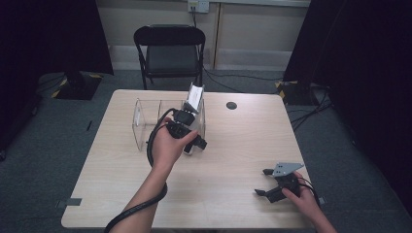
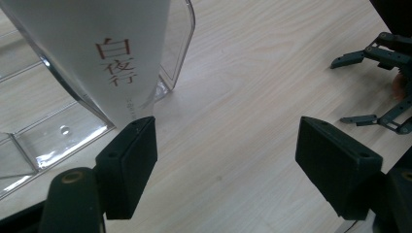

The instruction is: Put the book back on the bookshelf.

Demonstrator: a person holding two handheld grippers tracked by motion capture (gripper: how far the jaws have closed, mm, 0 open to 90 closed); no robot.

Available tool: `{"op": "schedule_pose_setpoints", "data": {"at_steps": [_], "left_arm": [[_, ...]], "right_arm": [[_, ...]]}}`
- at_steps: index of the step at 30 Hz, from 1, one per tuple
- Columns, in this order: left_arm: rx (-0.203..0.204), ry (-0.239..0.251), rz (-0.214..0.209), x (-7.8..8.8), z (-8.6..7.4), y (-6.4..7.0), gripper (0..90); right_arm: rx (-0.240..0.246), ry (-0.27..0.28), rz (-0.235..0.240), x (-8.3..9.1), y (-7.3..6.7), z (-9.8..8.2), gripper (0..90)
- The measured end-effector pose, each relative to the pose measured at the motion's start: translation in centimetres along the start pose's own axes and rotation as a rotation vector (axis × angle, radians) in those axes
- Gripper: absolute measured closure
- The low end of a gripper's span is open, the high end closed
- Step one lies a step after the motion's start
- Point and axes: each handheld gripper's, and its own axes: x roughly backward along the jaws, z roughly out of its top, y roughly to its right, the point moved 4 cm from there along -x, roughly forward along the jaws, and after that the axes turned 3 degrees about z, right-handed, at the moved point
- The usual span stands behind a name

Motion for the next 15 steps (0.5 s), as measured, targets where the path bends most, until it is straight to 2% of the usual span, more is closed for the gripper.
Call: {"op": "schedule_pose_setpoints", "data": {"at_steps": [1,6,7,14,15], "left_arm": [[-0.010,-0.005,0.002,0.0,-0.1,0.0,23.1],[-0.001,-0.006,-0.011,-0.7,-0.3,0.2,23.2],[-0.015,-0.014,-0.013,-0.8,-0.4,0.1,23.2],[-0.006,-0.013,-0.020,-1.4,-0.6,0.3,23.6],[-0.017,-0.016,-0.025,-1.4,-0.6,0.3,23.6]], "right_arm": [[0.000,0.000,0.000,0.0,0.0,0.0,12.4],[0.001,0.001,0.000,0.0,0.0,0.0,12.4],[0.001,0.001,0.000,0.0,0.0,0.0,12.4],[0.001,0.001,0.000,0.0,0.0,0.0,12.4],[0.001,0.000,0.000,0.0,0.0,0.0,12.4]]}}
